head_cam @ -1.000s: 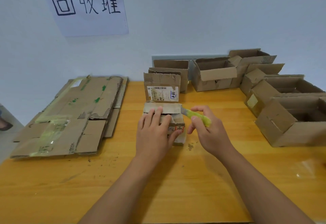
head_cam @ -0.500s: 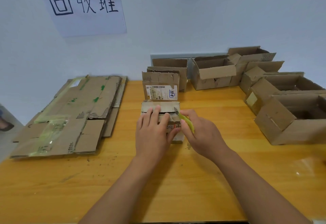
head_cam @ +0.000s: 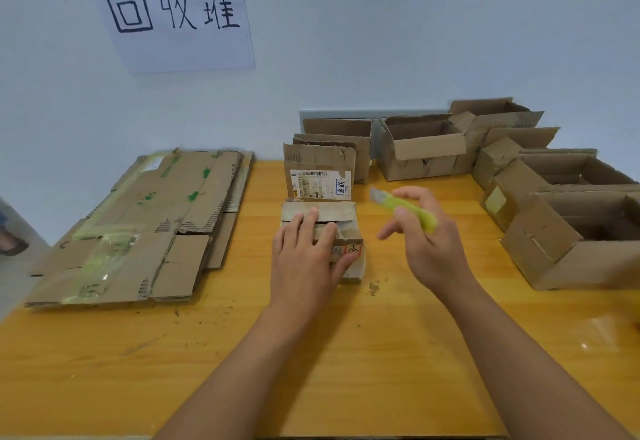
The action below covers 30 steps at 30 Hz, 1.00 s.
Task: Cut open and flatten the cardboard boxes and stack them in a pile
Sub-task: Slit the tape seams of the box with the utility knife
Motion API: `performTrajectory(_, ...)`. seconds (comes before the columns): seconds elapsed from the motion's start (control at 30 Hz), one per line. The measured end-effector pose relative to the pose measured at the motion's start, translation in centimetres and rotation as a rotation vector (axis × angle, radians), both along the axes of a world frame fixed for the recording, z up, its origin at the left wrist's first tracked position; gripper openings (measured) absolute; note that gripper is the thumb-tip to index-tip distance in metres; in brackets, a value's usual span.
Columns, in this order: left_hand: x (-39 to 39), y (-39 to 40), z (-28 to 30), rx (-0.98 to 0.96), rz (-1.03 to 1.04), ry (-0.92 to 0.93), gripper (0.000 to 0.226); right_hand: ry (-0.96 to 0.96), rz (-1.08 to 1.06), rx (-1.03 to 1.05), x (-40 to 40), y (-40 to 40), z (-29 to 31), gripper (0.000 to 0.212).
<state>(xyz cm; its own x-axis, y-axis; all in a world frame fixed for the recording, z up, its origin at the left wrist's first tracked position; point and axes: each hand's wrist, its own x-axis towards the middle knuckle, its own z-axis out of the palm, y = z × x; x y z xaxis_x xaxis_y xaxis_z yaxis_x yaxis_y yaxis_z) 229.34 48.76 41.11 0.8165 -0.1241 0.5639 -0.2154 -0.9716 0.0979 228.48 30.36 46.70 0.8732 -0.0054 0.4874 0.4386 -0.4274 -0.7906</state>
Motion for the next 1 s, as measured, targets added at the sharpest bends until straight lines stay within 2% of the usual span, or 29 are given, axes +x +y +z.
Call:
performTrajectory(0.17,-0.1,0.3,0.6,-0.033,-0.013,0.011,0.049,0.021,0.081,-0.118,0.1,0.9,-1.2,0.04)
performTrajectory(0.3,0.3,1.0,1.2,-0.027,-0.055,0.001,0.054,0.092,0.117,-0.131,0.8,1.5,-2.0,0.041)
performTrajectory(0.4,0.5,1.6,1.9,-0.047,-0.127,0.029,0.054,0.108,0.126,-0.009,0.9,1.4,-2.9,0.032)
performTrajectory(0.53,1.3,1.4,4.1,-0.137,-0.113,0.083,0.041,0.14,0.166,0.18,0.9,1.2,-3.1,0.034)
performTrajectory(0.63,2.5,0.3,5.1,-0.077,-0.069,0.165,0.04,0.147,0.146,0.335,1.3,0.8,-2.8,0.02)
performTrajectory(0.73,2.9,-0.3,5.0,-0.056,-0.13,0.258,0.045,0.179,0.117,0.469,1.6,0.0,-2.3,0.008)
performTrajectory(0.9,3.2,0.7,6.6,-0.036,-0.183,0.433,0.049,0.285,0.145,0.75,2.4,-1.5,-1.2,0.011)
performTrajectory(1.0,3.4,0.7,7.3,-0.004,-0.165,0.448,0.044,0.35,0.157,0.896,3.3,-1.5,-1.0,0.009)
